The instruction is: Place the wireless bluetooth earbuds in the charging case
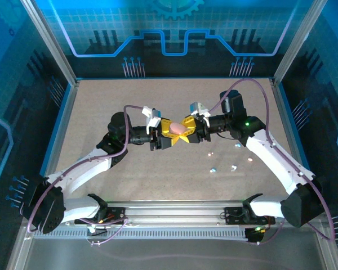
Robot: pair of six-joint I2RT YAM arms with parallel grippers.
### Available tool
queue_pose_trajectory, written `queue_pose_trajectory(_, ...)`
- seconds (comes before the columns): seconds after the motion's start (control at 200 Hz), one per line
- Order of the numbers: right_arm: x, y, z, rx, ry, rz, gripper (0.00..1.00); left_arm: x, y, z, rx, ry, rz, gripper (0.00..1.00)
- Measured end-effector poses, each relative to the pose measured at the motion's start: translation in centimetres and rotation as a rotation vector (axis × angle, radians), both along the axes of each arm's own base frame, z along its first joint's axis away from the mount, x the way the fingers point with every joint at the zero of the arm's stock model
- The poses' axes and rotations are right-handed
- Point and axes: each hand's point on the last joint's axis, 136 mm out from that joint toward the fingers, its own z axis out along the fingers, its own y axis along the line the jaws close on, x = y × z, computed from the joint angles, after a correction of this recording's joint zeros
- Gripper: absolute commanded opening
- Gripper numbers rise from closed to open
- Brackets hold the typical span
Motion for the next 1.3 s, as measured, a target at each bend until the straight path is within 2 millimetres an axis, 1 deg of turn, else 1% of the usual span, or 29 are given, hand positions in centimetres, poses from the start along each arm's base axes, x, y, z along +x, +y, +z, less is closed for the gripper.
queue_pose_trajectory(0.085,-0.01,0.0,0.0,0.0,0.0,0.0,0.41,-0.02,0.0,-0.03,0.001,-0.001,-0.001,0.53)
queue_pose_trajectory(0.16,-0.06,0.02,0.02,0.002,0.001,0.003,0.41,-0.06,-0.01,-0.09,0.004,-0.004,-0.003,0.5)
queue_pose_trajectory(0.335,-0.21,0.01,0.03,0.004,0.006,0.01,0.42,-0.04,0.05,-0.27,0.011,-0.001,-0.003,0.4)
queue_pose_trajectory(0.44,-0.25,-0.01,-0.05,0.001,0.012,0.01,0.42,-0.1,0.08,-0.36,0.013,0.004,-0.006,0.37)
queue_pose_trajectory(0.59,-0.26,-0.04,-0.19,-0.005,0.018,0.006,0.44,-0.1,0.07,-0.38,0.017,0.011,-0.008,0.36)
queue_pose_trajectory(0.635,-0.25,-0.04,-0.19,-0.005,0.017,0.005,0.44,-0.09,0.06,-0.39,0.019,0.013,-0.008,0.37)
queue_pose_trajectory(0.685,-0.22,-0.04,-0.21,-0.006,0.018,0.004,0.43,-0.08,0.06,-0.41,0.02,0.015,-0.008,0.41)
queue_pose_trajectory(0.78,-0.24,-0.06,-0.28,-0.009,0.021,0.003,0.42,-0.08,0.06,-0.41,0.02,0.015,-0.008,0.44)
queue_pose_trajectory(0.941,-0.27,-0.06,-0.24,-0.008,0.022,0.004,0.42,-0.1,0.06,-0.4,0.019,0.016,-0.009,0.44)
queue_pose_trajectory(1.176,-0.28,-0.07,-0.25,-0.008,0.015,0.006,0.42,-0.15,0.05,-0.37,0.018,0.021,-0.011,0.48)
queue_pose_trajectory(1.301,-0.31,-0.08,-0.28,-0.01,0.01,0.009,0.42,-0.26,0.03,-0.26,0.016,0.02,-0.019,0.49)
